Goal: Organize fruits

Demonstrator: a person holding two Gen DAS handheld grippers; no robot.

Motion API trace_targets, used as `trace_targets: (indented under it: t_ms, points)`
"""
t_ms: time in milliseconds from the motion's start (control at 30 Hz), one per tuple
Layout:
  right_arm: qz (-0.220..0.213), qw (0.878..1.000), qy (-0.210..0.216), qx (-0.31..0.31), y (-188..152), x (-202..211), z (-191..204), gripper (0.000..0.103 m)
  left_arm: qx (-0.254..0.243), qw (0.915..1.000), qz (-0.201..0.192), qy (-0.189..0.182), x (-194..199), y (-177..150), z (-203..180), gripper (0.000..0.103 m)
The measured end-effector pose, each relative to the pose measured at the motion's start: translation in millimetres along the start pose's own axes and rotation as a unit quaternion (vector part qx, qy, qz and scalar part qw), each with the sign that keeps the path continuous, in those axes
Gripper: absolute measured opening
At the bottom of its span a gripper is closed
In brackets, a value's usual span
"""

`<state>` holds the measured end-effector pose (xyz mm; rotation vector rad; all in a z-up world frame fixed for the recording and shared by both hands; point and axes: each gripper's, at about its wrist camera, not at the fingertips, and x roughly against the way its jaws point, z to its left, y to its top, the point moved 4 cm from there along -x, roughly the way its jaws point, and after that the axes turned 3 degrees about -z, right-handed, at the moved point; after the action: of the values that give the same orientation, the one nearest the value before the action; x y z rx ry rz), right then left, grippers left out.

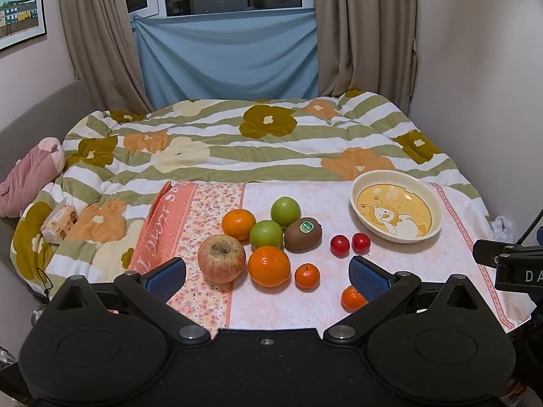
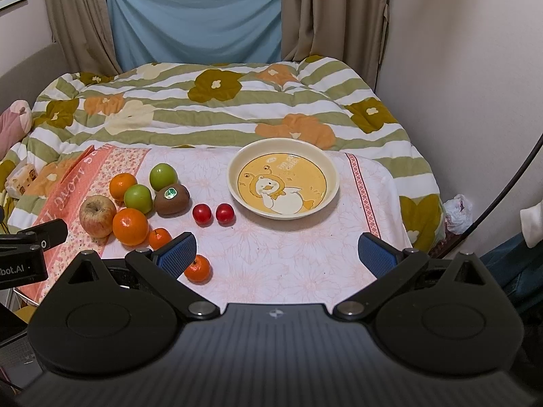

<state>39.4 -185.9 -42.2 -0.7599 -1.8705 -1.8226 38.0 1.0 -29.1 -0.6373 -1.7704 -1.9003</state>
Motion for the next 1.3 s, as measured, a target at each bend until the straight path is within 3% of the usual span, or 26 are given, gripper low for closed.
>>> trace_targets:
  t_ms: [1300]
  points:
    - [0.0,1.0,-0.002,-0.003,-0.2,-0.9,-2.0,0.103,0.0,0.9999,-0.01,0.006,4.0,4.7,-3.3,0.103]
